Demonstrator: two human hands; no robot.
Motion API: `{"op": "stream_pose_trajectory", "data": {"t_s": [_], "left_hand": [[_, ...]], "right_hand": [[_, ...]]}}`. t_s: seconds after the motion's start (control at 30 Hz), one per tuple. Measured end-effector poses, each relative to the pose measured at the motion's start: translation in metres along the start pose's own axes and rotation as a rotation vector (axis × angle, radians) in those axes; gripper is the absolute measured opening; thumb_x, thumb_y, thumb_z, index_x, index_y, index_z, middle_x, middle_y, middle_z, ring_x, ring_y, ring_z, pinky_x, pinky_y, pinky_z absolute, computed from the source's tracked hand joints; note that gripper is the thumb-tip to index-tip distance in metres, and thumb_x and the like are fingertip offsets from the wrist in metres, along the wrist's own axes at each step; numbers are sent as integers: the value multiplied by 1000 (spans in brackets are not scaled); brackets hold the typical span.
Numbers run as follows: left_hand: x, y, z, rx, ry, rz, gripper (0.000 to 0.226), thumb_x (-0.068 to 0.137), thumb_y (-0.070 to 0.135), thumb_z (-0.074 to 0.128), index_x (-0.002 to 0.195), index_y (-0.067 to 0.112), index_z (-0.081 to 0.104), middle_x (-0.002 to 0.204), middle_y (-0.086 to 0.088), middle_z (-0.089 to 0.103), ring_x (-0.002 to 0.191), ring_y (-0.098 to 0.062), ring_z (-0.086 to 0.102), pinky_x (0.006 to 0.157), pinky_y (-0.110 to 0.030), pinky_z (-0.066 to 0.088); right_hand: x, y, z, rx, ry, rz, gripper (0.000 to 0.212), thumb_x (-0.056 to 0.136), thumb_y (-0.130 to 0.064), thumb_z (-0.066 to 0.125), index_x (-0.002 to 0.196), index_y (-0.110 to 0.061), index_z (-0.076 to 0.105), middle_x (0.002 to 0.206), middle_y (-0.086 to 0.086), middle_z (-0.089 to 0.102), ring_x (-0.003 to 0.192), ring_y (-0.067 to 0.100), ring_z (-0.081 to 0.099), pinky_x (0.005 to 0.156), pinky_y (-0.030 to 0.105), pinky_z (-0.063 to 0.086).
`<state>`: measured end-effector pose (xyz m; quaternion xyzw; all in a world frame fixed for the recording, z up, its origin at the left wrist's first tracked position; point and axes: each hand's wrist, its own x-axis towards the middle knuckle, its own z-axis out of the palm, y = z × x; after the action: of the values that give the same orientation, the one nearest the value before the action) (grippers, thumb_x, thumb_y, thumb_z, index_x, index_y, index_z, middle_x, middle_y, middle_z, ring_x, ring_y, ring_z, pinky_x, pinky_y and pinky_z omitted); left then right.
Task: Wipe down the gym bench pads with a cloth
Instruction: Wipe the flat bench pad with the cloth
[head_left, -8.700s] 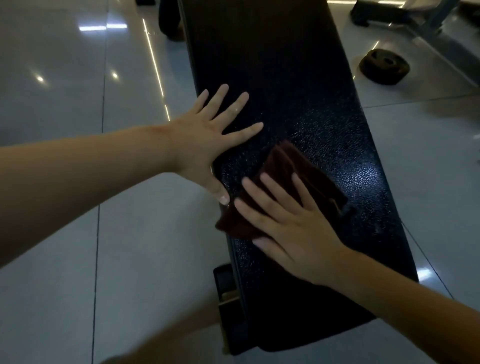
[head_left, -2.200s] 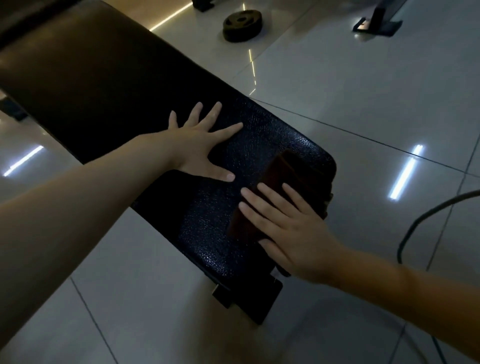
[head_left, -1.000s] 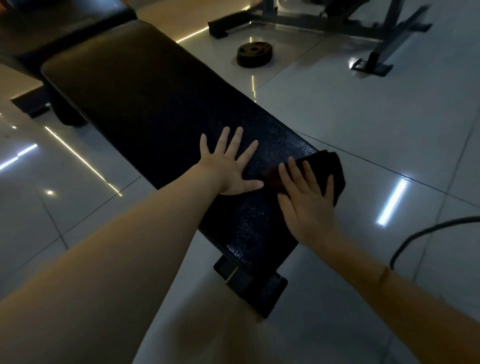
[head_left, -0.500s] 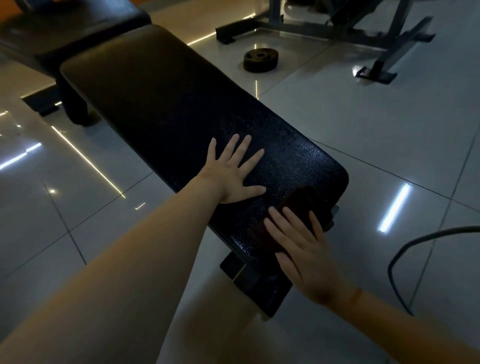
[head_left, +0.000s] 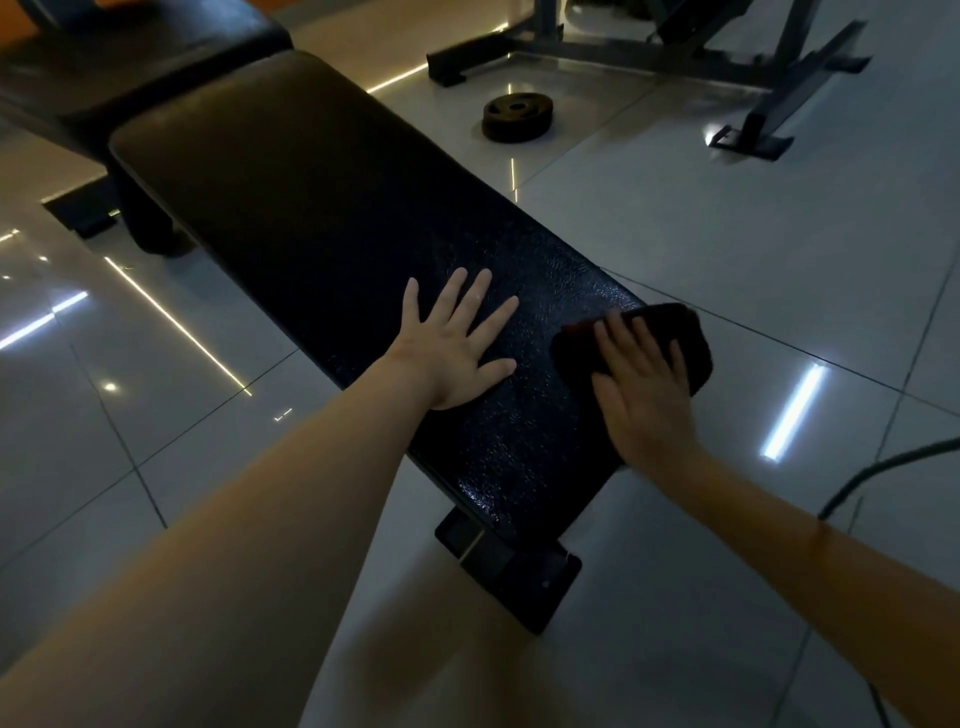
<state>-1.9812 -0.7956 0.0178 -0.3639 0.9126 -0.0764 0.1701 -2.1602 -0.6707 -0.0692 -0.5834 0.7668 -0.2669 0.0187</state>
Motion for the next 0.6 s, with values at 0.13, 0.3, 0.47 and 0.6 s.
{"op": "stream_pose_trajectory", "data": {"t_s": [0.13,0.3,0.47,0.6], "left_hand": [[2,-1,1,-3,-1,2,68,95,63,11,148,35,-23,156,-3,-32,143,-25,-30,112,-60,-14],[1,-1,3,-21,22,6,67,96,62,10,148,36,-22,156,-1,-32,143,-24,-29,113,-59,-13],[1,-2,7,-12,45,2,68,92,63,6,146,37,-25,156,-1,-32,144,-23,-28,114,-58,-12],[0,-3,5,-7,32,-4,67,93,63,7,146,36,-26,155,-1,-33,143,-23,-29,114,-58,-12]], "right_hand": [[-55,-38,8,-68,-5,-248,56,95,-36,33,145,-14,41,155,3,31,142,24,29,115,42,13],[-98,-67,19,-48,-78,-485,52,102,-35,22,150,-17,32,159,2,24,147,22,20,116,47,19],[-80,-48,14,-12,-76,-549,52,99,-33,34,149,-17,36,157,0,29,146,16,23,117,40,21],[-44,-22,10,3,12,-390,53,95,-30,39,146,-16,41,154,0,35,143,16,29,118,37,15]]}}
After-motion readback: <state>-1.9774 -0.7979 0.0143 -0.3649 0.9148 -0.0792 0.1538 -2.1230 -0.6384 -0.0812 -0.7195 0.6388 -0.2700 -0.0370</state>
